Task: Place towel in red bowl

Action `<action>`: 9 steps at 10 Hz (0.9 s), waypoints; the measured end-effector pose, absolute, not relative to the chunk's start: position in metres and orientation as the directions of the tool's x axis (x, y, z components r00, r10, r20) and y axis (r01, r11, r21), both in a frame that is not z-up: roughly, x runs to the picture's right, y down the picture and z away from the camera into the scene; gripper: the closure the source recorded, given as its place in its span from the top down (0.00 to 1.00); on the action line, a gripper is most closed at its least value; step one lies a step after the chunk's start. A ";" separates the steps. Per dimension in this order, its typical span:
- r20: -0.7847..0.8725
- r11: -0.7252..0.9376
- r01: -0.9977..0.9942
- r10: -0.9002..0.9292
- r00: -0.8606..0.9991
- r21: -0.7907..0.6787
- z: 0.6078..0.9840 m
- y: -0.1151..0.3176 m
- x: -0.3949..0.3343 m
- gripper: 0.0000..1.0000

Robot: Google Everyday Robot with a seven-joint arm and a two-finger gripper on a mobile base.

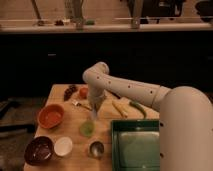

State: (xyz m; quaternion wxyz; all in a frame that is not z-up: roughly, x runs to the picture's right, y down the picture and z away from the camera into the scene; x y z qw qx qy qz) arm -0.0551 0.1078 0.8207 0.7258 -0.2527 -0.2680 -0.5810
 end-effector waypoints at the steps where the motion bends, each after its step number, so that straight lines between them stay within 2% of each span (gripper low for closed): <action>1: 0.683 0.198 0.979 -0.708 0.181 -0.055 0.821 0.108 -0.056 0.06; 4: 0.679 0.182 0.983 -0.720 0.142 -0.012 0.830 0.098 -0.075 0.06; 9: 0.666 0.140 0.986 -0.745 0.044 0.092 0.840 0.069 -0.158 0.06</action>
